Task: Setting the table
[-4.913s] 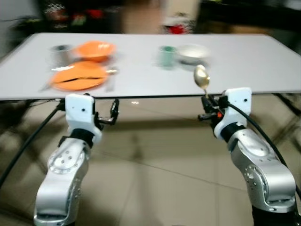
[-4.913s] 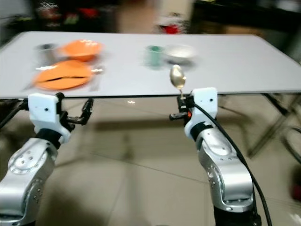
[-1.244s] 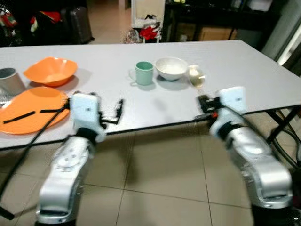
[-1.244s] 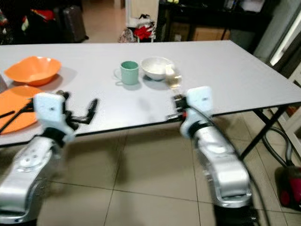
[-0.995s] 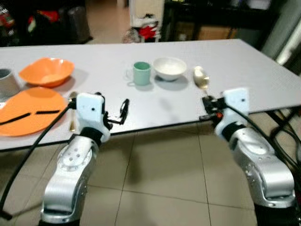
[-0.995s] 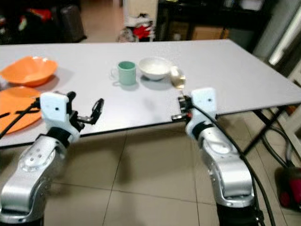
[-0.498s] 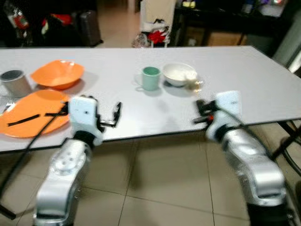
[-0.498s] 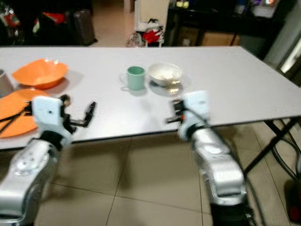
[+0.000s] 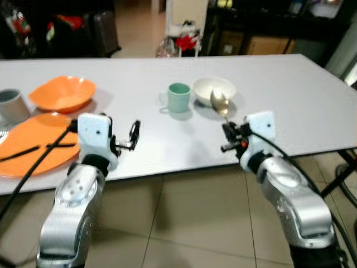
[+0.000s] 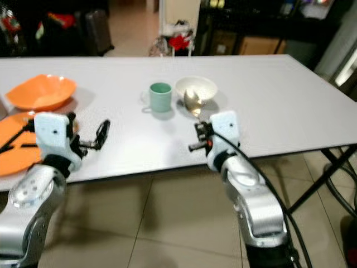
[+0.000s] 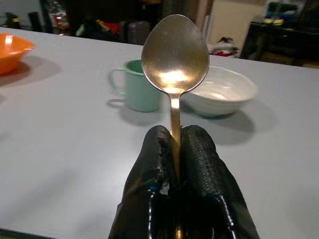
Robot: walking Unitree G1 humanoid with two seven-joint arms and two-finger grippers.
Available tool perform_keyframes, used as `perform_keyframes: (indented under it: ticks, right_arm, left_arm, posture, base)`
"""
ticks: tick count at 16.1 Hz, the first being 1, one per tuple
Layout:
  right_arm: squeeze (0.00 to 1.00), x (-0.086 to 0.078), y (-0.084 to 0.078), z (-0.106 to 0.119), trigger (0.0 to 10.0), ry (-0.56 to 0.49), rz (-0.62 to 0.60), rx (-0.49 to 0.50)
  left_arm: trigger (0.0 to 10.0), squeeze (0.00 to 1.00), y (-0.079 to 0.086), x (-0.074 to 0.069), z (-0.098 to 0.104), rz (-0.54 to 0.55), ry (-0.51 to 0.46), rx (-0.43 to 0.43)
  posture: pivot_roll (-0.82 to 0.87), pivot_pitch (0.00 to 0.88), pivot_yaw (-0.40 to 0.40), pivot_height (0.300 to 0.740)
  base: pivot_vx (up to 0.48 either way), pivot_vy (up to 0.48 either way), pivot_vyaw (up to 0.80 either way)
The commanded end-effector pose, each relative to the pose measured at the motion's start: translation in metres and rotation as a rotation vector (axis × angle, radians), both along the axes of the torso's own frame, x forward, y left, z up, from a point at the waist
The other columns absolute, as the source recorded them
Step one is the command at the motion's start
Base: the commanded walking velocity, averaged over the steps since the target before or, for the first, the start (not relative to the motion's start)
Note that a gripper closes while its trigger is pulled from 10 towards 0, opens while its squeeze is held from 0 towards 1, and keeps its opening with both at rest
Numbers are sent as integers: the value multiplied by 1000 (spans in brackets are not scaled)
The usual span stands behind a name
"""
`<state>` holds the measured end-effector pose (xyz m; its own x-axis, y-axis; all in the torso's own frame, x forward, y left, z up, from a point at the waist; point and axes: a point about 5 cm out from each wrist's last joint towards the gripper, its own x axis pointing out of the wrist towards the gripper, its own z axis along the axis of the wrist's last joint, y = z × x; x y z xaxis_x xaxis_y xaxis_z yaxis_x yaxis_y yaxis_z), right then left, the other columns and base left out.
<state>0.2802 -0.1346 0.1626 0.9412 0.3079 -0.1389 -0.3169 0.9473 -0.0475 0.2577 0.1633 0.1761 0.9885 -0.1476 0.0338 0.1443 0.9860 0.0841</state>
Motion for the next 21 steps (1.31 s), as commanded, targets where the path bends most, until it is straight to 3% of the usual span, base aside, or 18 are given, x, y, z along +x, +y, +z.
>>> perform_keyframes:
  ticks: [1, 6, 14, 18, 21]
  right_arm:
    - [0, 0, -7, 0, 10000, 3, -13, -4]
    - [0, 0, -3, -5, 10000, 26, 21, -13]
    - [0, 4, -7, -4, 10000, 33, 49, -46]
    - [0, -1, -7, -8, 10000, 42, 36, -49]
    - [0, -2, -8, -9, 10000, 37, 19, -42]
  left_arm:
    - [10000, 0, -9, -1, 0, -34, 7, -7]
    - [10000, 0, -5, -3, 0, -26, 7, 1]
    - [10000, 0, -12, 2, 1, -40, -7, -7]
    - [10000, 0, -14, 0, -3, -65, 11, -5]
    - [10000, 0, -15, 7, 1, -70, -5, -11]
  posture:
    - [-57, 0, -31, 740]
    - [-47, 0, -35, 740]
    - [-65, 0, -50, 740]
    - [-81, 0, -19, 740]
    - [-86, 0, -4, 740]
  base:
    - [289, 0, 0]
    - [289, 0, 0]
    - [290, 0, 0]
    - [290, 0, 0]
    - [291, 0, 0]
